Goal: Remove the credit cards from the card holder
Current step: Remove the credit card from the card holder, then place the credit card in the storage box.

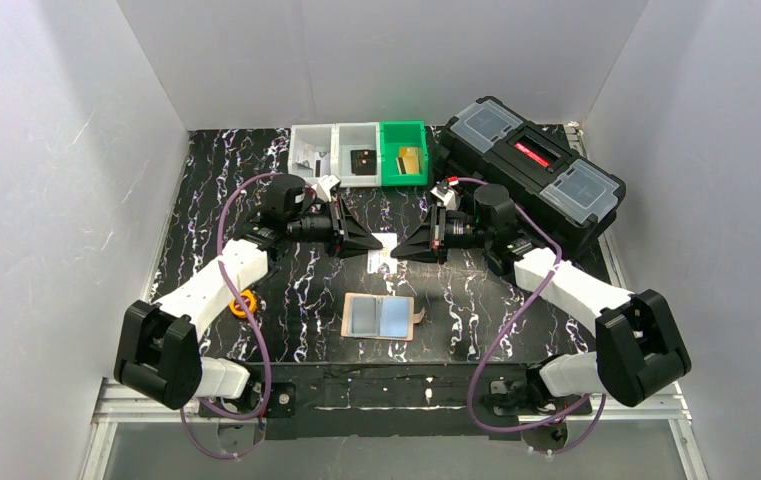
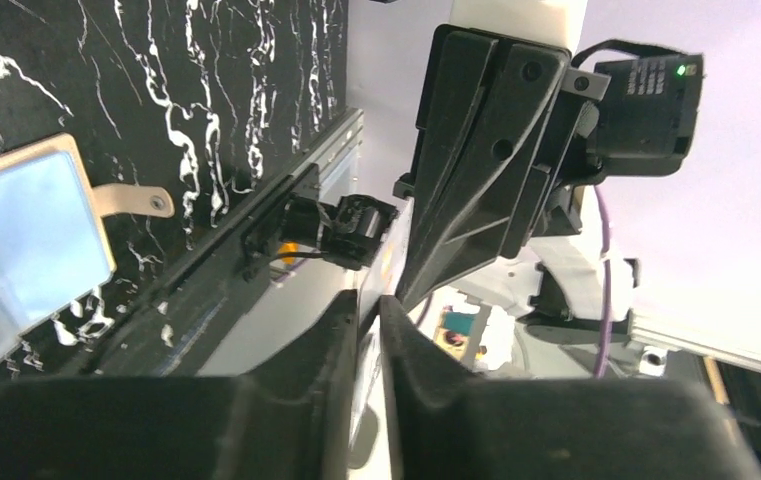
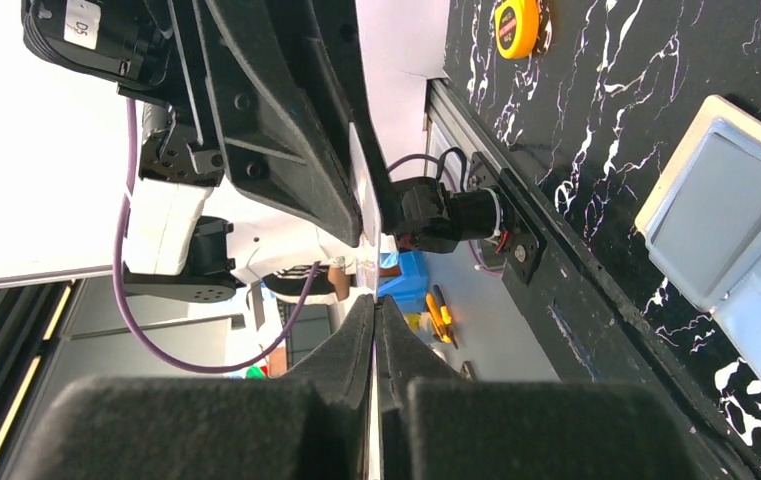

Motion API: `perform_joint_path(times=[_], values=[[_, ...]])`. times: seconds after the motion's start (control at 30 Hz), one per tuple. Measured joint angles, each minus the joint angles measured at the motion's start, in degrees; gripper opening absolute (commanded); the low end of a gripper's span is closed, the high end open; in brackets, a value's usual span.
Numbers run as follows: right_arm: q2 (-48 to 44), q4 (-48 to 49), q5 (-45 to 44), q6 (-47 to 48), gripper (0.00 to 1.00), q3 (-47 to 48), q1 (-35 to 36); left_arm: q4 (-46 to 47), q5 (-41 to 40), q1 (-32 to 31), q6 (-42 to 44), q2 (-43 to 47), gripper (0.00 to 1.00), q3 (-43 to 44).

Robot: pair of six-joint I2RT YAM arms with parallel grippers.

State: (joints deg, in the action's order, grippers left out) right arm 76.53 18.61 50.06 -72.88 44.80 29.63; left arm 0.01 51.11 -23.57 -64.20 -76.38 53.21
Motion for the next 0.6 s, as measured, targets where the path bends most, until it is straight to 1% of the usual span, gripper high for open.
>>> perform_joint_path(times=[0.03,0.07,0.1,0.13,0.27,0.3,0.43,0.5,0.6], values=[[0.0,0.0,0.04,0.0,0.12,0.0,0.0,0.15,0.15,0.0,0.0,0.0,0.0,-0.04],[0.0,-0.02,0.0,0.02,0.17,0.02,0.0,0.26,0.39,0.02,-0.07,0.0,0.0,-0.09],[0.02,-0.37,-0.15,0.24,0.24,0.02,0.0,0.63,0.68,0.07,-0.33,0.0,0.0,-0.11],[0.07,-0.87,-0.28,0.46,0.33,0.02,0.0,1.09,0.87,0.11,-0.39,0.07,0.0,-0.11],[0.07,-3.8,-1.03,2.69,0.89,0.61,0.0,0.83,0.79,0.09,0.04,0.26,0.0,-0.11],[0.04,-4.7,-1.38,2.84,0.97,0.9,0.0,0.13,0.59,0.11,0.52,0.28,0.0,-0.07],[-0.87,-11.65,-4.7,7.17,0.98,3.15,0.0,-7.21,-2.25,0.11,4.74,0.33,0.0,2.1],[-2.34,-17.0,-7.45,9.75,0.98,4.44,0.0,-12.41,-4.98,0.09,8.2,0.37,0.0,5.22],[-5.38,-23.71,-12.04,13.16,0.98,5.73,0.0,-20.22,-11.3,0.22,13.77,0.37,0.0,11.89]])
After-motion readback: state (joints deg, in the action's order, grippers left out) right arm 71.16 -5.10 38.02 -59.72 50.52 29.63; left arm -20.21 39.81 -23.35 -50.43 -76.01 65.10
